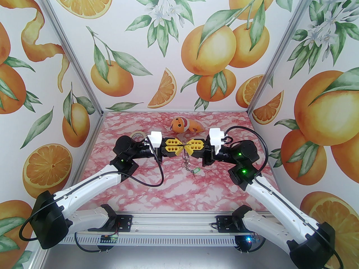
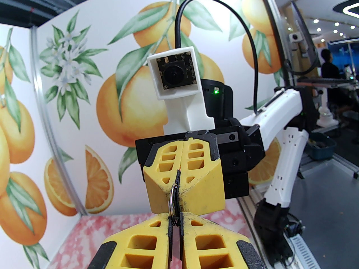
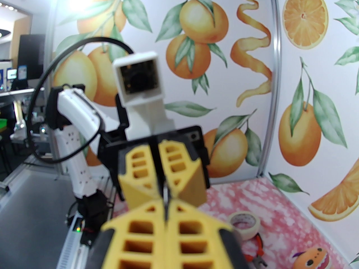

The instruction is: Remove the keys from the keyring

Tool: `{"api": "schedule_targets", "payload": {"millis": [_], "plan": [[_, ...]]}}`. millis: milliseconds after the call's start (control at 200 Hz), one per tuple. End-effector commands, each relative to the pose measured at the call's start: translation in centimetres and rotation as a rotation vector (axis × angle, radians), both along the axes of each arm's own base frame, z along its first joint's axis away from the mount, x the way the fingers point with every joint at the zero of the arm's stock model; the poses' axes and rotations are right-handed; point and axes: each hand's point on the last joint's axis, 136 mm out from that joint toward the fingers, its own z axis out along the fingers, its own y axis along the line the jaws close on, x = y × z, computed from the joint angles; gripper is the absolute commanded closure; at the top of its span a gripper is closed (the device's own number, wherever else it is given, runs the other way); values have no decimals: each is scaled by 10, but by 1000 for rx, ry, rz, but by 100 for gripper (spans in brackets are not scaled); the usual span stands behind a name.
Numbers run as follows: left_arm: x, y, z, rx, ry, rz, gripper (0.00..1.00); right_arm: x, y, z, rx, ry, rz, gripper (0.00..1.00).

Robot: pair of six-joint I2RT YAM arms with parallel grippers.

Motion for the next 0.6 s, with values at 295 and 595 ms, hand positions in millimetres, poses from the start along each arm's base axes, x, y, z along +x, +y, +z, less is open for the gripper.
{"api": "schedule_targets", "payload": {"millis": [295,595], "plan": [[0,-10,12,-43,5,-10,95,2,1,-5,-7,-6,-9,100],[8,-4,5,41,-34,67,100,6,-8,-10,-88,169,-79,53]]}}
